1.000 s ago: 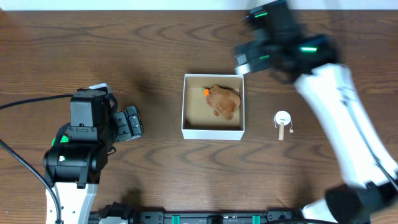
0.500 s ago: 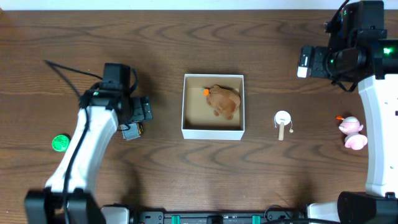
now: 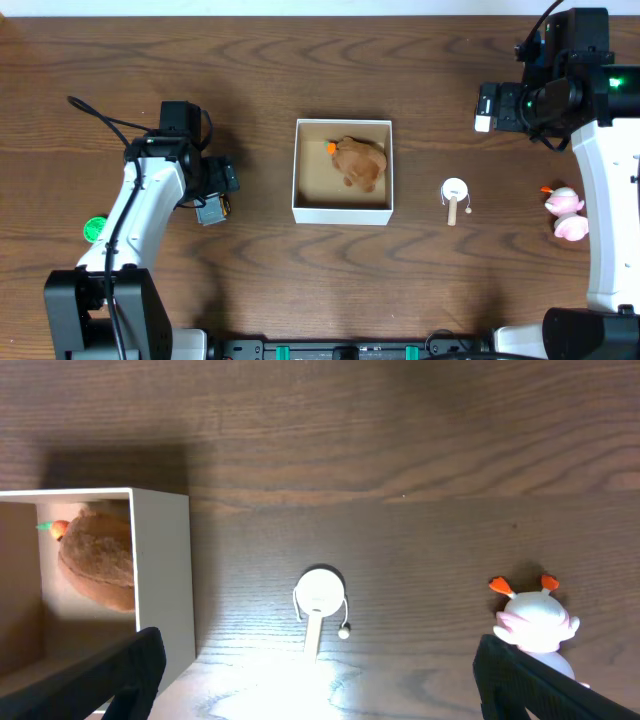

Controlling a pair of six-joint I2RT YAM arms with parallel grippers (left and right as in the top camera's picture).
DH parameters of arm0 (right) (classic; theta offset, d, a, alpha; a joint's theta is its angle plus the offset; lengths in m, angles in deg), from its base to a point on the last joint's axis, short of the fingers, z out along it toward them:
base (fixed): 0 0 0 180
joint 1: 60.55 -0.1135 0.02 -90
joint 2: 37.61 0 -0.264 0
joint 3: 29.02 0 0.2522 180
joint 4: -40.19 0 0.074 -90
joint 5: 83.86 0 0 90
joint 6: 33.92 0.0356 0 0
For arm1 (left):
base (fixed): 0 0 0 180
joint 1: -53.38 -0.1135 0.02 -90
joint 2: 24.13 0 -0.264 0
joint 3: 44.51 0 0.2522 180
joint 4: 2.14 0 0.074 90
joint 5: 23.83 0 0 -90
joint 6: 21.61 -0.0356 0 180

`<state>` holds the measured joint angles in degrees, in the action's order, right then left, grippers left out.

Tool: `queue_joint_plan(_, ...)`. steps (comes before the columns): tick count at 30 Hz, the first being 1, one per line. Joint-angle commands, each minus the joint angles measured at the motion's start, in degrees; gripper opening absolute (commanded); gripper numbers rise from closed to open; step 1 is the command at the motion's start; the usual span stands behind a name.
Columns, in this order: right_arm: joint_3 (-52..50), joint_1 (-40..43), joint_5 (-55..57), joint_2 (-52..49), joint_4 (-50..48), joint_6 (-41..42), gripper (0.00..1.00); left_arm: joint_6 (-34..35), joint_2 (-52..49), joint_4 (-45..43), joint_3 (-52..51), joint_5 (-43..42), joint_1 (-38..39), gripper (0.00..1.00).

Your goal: Pack container

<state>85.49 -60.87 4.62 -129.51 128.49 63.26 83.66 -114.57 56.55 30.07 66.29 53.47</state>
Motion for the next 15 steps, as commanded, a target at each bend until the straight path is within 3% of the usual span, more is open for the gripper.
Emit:
queue_joint_plan(1,-0.4,0.3,-0.2,-0.2,0.2,-0.6,0.99,0.7,-1.8,-0.1,-0.5,-1.0,-0.2,0.98)
queue_joint_plan(11,-0.4,0.3,-0.2,-0.2,1.4,-1.1,0.99,0.7,-4.4,-0.5,-0.5,-1.0,-0.2,1.00)
queue_joint_plan(15,-0.4,0.3,-0.2,-0.2,1.5,-1.1,0.99,0.7,-4.4,-0.5,-0.5,-1.0,-0.2,0.84)
